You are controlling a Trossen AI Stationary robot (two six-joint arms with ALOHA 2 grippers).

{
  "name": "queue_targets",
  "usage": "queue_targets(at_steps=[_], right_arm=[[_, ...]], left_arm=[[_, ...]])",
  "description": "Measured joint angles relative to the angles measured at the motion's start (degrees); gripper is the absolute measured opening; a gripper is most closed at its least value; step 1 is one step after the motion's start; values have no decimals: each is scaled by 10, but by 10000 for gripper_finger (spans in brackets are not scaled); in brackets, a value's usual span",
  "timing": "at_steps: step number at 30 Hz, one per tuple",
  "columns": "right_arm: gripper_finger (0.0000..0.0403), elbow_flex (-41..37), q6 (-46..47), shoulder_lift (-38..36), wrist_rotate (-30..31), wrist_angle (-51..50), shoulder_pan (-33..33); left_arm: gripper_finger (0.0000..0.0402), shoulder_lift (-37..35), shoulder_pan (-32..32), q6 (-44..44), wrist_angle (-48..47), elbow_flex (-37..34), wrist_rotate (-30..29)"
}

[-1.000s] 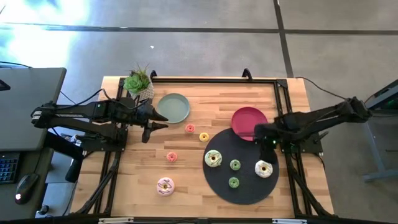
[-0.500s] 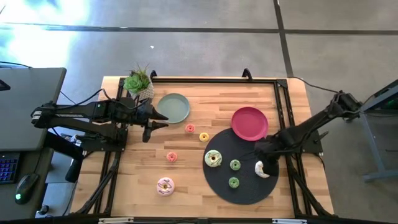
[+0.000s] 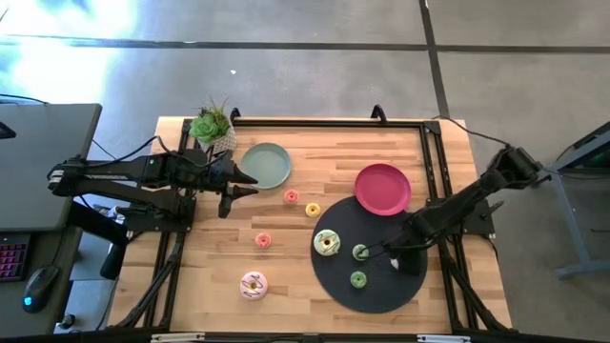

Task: Pick & Place donuts
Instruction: Put the big white donut on the pink plate

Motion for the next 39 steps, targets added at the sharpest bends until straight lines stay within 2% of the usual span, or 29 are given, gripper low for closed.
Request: queue_targets(at_steps=[9, 12, 15, 19, 23, 26, 31, 35, 37, 39], right_arm=[[168, 0, 4, 41, 28, 16, -1], [138, 0, 25, 43, 28, 18, -2], [92, 0, 35, 43, 22, 21, -2], [30, 8, 40, 44, -22, 23, -2], [11, 46, 24, 43, -18, 18, -2], [31, 89, -2, 43, 33, -5, -10], [53, 154, -62, 43, 161, -72, -48], [41, 193, -72, 43, 310, -122, -113], [33, 207, -109, 42, 340, -144, -160], [29, 214, -144, 42, 344, -146, -214]], left_arm=[[124, 0, 0, 0, 0, 0, 0], [124, 0, 0, 0, 0, 0, 0], [124, 0, 0, 0, 0, 0, 0], [124, 0, 0, 0, 0, 0, 0], [124, 0, 0, 0, 0, 0, 0], [124, 0, 0, 0, 0, 0, -1], [124, 0, 0, 0, 0, 0, -1], [124, 0, 0, 0, 0, 0, -1], [124, 0, 0, 0, 0, 0, -1], [124, 0, 0, -2, 0, 0, -1]])
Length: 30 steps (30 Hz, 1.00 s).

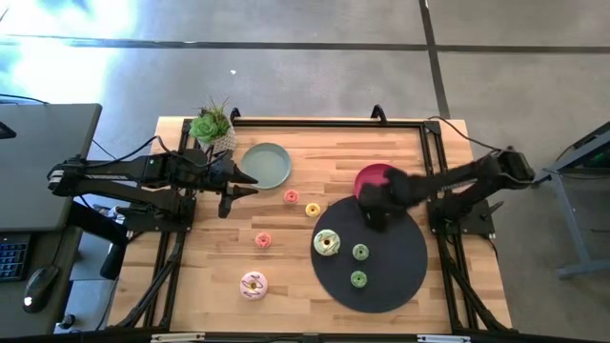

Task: Pick & Place donuts
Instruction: Put the big white donut on the pink plate

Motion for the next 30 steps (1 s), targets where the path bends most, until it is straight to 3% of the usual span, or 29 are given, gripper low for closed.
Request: queue_targets(at_steps=[6, 12, 18, 30], right_arm=[[35, -12, -115, 0, -51, 29, -158], [34, -72, -217, 0, -111, 104, -256], [31, -126, -262, 0, -136, 183, -301], [78, -165, -297, 0, -130, 192, -331]], left_arm=[[124, 0, 0, -27, 0, 0, 0], [124, 0, 0, -27, 0, 0, 1], [124, 0, 0, -27, 0, 0, 1], [124, 0, 0, -26, 0, 0, 1]])
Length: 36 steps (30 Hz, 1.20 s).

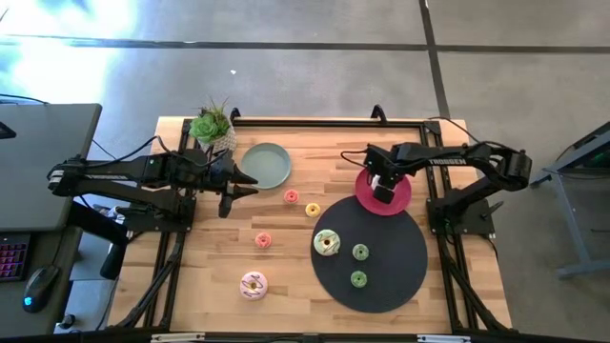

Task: Pick & Place donuts
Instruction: Put the big white donut on the pink plate, then put the big light blue donut on the pink plate

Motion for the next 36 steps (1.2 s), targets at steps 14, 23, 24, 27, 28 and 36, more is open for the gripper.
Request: queue_targets(at_steps=[14, 23, 24, 27, 28, 36], right_arm=[[178, 95, -24, 0, 16, -82, -1], [179, 105, -13, 0, -30, -92, 8], [179, 105, -13, 0, -36, -87, 15], [179, 105, -26, 0, -39, -67, 46], [179, 105, -26, 0, -40, -57, 61], [179, 105, 6, 0, -156, 162, 209]], left_arm=[[124, 0, 0, -1, 0, 0, 0], [124, 0, 0, -1, 0, 0, 0], [124, 0, 0, -1, 0, 0, 0], [124, 0, 0, -1, 0, 0, 0], [124, 0, 0, 0, 0, 0, 0], [124, 0, 0, 0, 0, 0, 0]])
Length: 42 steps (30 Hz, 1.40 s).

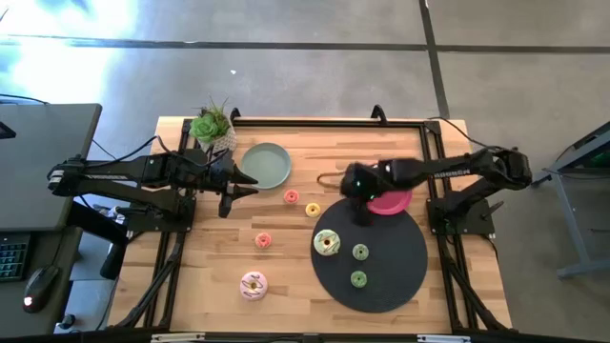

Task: Pick & Place donuts
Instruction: Put the big light blue donut on the pink plate

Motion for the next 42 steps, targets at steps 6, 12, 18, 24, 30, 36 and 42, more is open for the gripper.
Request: queue_targets(at_steps=[6, 12, 18, 24, 30, 36, 42], right_arm=[[179, 0, -3, 35, 16, 167, 99], [179, 0, 14, 113, 69, 203, 141], [179, 0, 45, 151, 79, 202, 142], [179, 0, 68, 167, 43, 187, 137], [178, 0, 76, 195, 12, 216, 138], [147, 0, 77, 207, 18, 221, 131], [73, 0, 75, 177, -12, 221, 119]], left_arm=[[124, 0, 0, 0, 0, 0, 0], [124, 1, 0, 0, 0, 0, 1], [124, 1, 0, -2, 0, 0, 2], [124, 1, 0, -2, -3, 0, 2], [124, 1, 0, -2, -14, 0, 2], [124, 2, 0, -2, -13, 0, 2], [124, 2, 0, -1, -13, 0, 2]])
